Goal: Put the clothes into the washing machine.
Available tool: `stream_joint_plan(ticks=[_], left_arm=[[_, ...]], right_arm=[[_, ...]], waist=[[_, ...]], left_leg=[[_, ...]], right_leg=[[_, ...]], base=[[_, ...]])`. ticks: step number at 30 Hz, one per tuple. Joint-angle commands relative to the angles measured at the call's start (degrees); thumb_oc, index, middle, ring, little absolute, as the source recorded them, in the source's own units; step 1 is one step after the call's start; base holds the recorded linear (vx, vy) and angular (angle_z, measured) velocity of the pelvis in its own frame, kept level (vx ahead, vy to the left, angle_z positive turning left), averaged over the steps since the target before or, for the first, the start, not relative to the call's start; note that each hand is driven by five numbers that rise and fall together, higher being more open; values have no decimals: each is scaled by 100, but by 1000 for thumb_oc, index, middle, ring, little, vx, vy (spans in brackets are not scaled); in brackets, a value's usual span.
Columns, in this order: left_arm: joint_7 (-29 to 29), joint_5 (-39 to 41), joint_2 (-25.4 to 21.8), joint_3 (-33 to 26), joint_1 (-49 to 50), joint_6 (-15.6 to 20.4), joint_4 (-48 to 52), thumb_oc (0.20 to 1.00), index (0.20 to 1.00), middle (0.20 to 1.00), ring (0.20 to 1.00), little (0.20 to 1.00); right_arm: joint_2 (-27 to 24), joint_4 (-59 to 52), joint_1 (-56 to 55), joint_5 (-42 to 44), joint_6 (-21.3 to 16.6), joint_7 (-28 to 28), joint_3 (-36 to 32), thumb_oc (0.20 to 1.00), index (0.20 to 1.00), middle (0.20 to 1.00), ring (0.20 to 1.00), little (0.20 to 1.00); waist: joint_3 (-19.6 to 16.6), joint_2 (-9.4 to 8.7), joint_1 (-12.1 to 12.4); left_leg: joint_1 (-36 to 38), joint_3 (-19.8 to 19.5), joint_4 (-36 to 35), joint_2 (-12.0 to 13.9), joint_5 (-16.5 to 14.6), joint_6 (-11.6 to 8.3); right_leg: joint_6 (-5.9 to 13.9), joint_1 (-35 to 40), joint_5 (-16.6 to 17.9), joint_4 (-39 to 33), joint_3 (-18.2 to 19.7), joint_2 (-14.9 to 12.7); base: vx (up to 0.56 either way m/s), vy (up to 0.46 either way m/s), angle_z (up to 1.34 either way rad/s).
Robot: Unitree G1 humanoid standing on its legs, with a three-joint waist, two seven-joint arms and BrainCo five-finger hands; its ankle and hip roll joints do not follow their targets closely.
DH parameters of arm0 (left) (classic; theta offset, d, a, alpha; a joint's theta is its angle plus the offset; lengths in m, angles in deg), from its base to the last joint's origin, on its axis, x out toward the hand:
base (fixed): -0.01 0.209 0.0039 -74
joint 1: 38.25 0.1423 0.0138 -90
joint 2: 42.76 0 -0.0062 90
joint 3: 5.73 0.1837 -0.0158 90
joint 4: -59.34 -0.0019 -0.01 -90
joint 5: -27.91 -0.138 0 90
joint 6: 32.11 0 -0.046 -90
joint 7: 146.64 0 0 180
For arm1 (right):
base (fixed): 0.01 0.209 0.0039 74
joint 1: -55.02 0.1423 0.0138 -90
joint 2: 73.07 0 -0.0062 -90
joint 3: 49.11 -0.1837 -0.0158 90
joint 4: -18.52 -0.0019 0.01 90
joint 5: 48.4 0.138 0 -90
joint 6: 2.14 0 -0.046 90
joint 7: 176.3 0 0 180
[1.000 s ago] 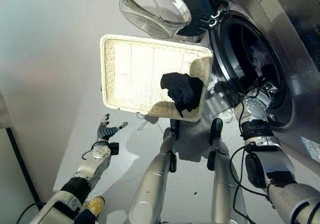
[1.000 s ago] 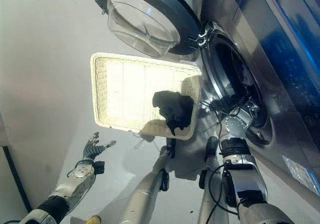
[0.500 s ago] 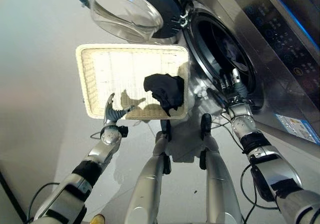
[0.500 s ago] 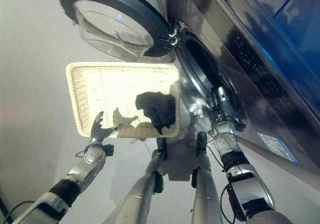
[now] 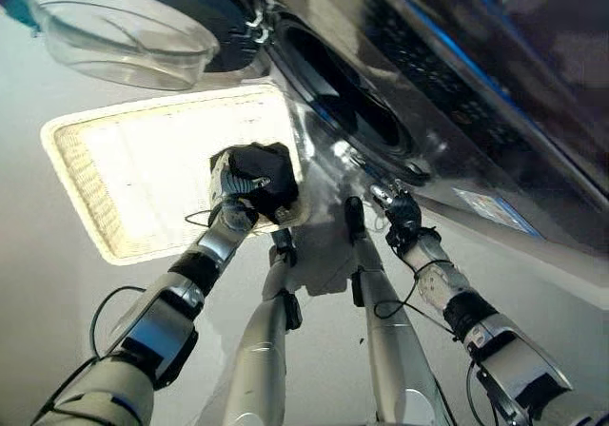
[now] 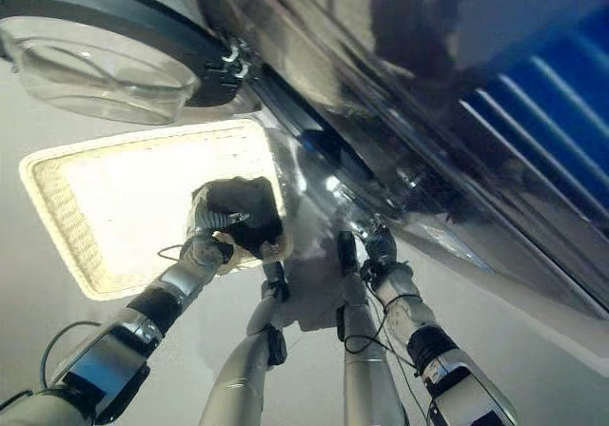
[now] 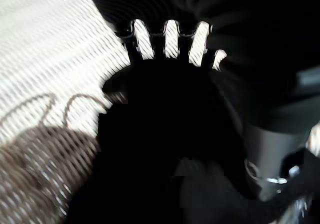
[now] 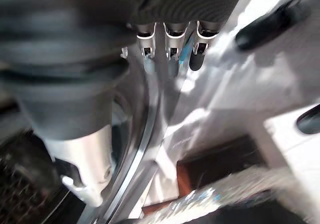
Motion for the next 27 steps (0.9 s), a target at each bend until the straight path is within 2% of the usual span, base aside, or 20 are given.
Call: stream_joint_plan(ticks=[1, 2, 6, 8, 15, 16, 19, 20, 21, 25, 27], left_arm=[[292, -505, -122, 45, -198, -220, -492, 1000, 1000, 1000, 1000, 1000], [379, -594, -111, 134, -265, -323, -639, 1000, 1000, 1000, 1000, 1000], [691, -1386, -39, 523, -551, -1116, -1281, 1000, 1000, 1000, 1000, 1000], [796, -1451, -45, 636, -647, -1208, -1570, 1000, 1000, 1000, 1000, 1000], [840, -1457, -45, 667, -688, -1237, -1636, 1000, 1000, 1000, 1000, 1000], [1195, -1496, -40, 775, -840, -1311, -1861, 200, 200, 200, 200, 200], [1195, -1496, -40, 775, -840, -1311, -1861, 200, 200, 200, 200, 200], [1194, -1318, -27, 777, -833, -1133, -1782, 200, 200, 200, 200, 200], [826, -1117, -58, 764, -806, -552, -1468, 200, 200, 200, 200, 200], [530, -982, -133, 687, -725, -331, -1106, 200, 200, 200, 200, 200], [63, -1078, -362, 417, -188, -171, -92, 200, 200, 200, 200, 200]], right_arm=[[51, -363, -102, -130, -85, -77, 107, 1000, 1000, 1000, 1000, 1000], [66, -366, -116, -142, -78, -77, 125, 1000, 1000, 1000, 1000, 1000], [95, -436, -139, -64, -113, -108, 225, 1000, 1000, 1000, 1000, 1000], [88, -463, -149, -43, -138, -138, 292, 1000, 1000, 1000, 1000, 1000], [91, -498, -155, -34, -137, -140, 310, 1000, 1000, 1000, 1000, 1000], [115, -763, -227, -114, -126, -77, 407, 1000, 1000, 1000, 1000, 1000], [115, -763, -227, -114, -126, -77, 407, 1000, 1000, 1000, 1000, 1000], [120, -939, -285, -235, -116, 31, 473, 1000, 1000, 1000, 1000, 1000], [115, -1006, -291, -384, -91, 68, 459, 1000, 1000, 1000, 1000, 1000], [104, -1092, -323, -513, -47, 86, 431, 1000, 1000, 1000, 1000, 1000], [74, -1286, -463, -793, -62, 73, 284, 1000, 1000, 1000, 1000, 1000]], waist=[[-88, -239, 10], [-88, -270, -37], [-88, -434, -221], [-88, -503, -295], [-88, -522, -318], [-88, -606, -415], [-88, -606, -415], [-88, -594, -405], [-88, -477, -307], [-88, -378, -213], [-88, -145, 106]], left_leg=[[-347, 91, 1154, -181, -651, -338], [-349, 119, 1189, -176, -667, -339], [-418, 230, 1356, -146, -763, -355], [-439, 275, 1390, -126, -798, -353], [-449, 286, 1398, -118, -804, -350], [-502, 298, 1379, -97, -806, -358], [-502, 298, 1379, -97, -806, -358], [-496, 246, 1297, -102, -757, -363], [-404, 139, 1121, -109, -659, -379], [-319, 41, 1014, -120, -587, -388], [-168, -265, 815, -164, -450, -413]], right_leg=[[70, -103, 34, -9, -152, 401], [64, -113, 37, 4, -122, 419], [67, -192, 61, 37, -44, 447], [68, -231, 73, 40, -21, 450], [68, -247, 77, 45, -14, 454], [64, -313, 85, 31, 42, 493], [64, -313, 85, 31, 42, 493], [52, -319, 72, 27, 65, 526], [35, -235, 27, -6, 65, 536], [28, -130, 0, -35, 30, 537], [36, 135, -48, -124, -181, 433]], base=[[0, 45, -19], [4, 37, -14], [3, 22, -13], [7, 10, -6], [2, 3, -4], [0, 7, -3], [-2, 2, -3], [-29, -6, -3], [-38, -15, -3], [-25, -25, -2], [-61, -140, 10]])
